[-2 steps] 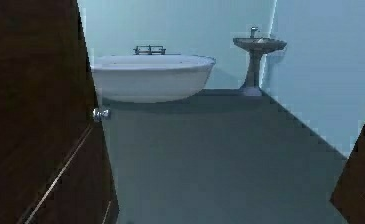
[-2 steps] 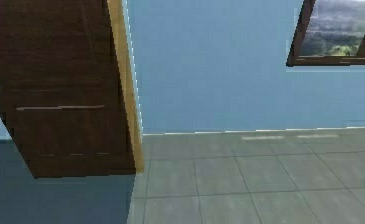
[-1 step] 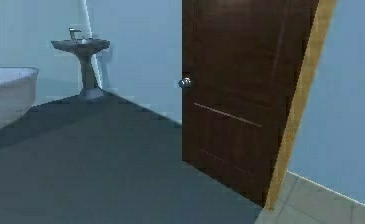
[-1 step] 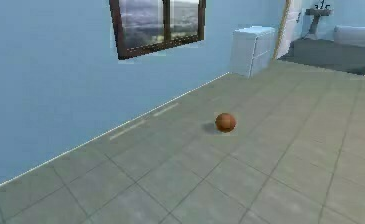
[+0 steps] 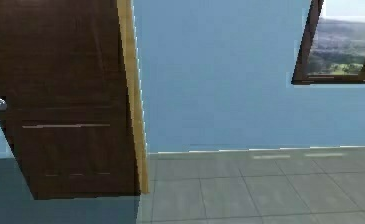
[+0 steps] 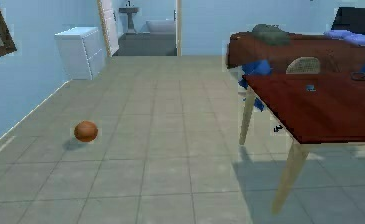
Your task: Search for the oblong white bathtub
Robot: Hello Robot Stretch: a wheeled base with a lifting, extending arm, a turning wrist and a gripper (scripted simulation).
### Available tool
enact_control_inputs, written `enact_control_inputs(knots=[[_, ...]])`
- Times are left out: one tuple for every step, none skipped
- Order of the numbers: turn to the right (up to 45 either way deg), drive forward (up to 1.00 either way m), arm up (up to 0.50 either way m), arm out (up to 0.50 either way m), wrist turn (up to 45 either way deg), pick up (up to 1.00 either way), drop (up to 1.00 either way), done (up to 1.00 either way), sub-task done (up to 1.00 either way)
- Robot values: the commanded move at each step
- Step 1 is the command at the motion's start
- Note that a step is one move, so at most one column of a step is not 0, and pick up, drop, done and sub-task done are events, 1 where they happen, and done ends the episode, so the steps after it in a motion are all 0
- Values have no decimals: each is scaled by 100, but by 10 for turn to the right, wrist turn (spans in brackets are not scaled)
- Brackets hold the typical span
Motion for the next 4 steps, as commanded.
enact_control_inputs(knots=[[390, 0, 0, 0, 0, 0, 0, 0, 0], [30, 0, 0, 0, 0, 0, 0, 0, 0], [0, 5, 0, 0, 0, 0, 0, 0, 0], [-450, 0, 0, 0, 0, 0, 0, 0, 0]])
